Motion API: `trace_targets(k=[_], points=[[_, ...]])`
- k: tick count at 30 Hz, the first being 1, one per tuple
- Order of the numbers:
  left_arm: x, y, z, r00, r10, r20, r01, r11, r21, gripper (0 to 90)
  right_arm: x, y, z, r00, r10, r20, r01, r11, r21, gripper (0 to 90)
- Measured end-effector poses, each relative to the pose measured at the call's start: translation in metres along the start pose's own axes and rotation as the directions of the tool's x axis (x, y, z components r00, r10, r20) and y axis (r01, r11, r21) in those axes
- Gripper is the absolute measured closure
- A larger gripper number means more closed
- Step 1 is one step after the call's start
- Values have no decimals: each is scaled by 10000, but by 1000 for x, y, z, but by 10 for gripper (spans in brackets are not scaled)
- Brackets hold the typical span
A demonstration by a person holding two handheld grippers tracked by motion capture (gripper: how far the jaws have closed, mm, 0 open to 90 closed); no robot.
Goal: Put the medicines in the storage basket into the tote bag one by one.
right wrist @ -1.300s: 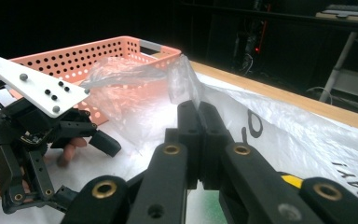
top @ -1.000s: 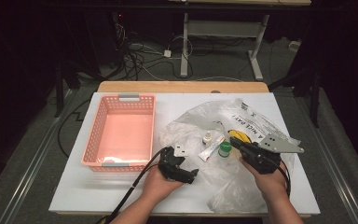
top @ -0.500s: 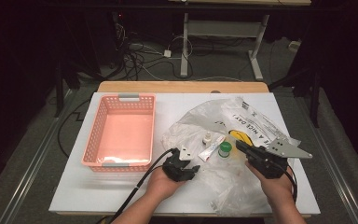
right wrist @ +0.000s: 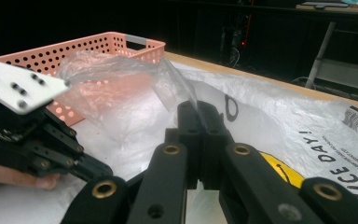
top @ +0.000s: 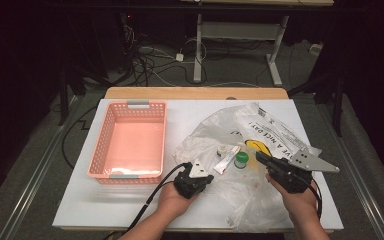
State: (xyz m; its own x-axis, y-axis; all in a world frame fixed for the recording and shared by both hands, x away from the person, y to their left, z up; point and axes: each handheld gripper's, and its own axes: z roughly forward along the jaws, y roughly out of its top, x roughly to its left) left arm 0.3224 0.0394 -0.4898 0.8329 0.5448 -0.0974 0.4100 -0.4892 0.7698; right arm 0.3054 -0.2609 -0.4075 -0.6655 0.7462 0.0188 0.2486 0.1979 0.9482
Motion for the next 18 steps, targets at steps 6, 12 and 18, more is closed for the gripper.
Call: trace_targets(k=[6,12,18], points=[[2,-1,-17,9997,-201,-135,187,9953,-945,886,-5,-1,-2,10000,16,34,-16,10000,-26,900],[4,-1,-24,9975,-453,-536,386,9921,-1195,883,-5,-1,-2,10000,-1,13,1,10000,-41,900],[-1,-2,-15,9980,-229,-586,206,9990,-394,397,-2,-2,0,9999,-77,-68,78,9999,71,900]])
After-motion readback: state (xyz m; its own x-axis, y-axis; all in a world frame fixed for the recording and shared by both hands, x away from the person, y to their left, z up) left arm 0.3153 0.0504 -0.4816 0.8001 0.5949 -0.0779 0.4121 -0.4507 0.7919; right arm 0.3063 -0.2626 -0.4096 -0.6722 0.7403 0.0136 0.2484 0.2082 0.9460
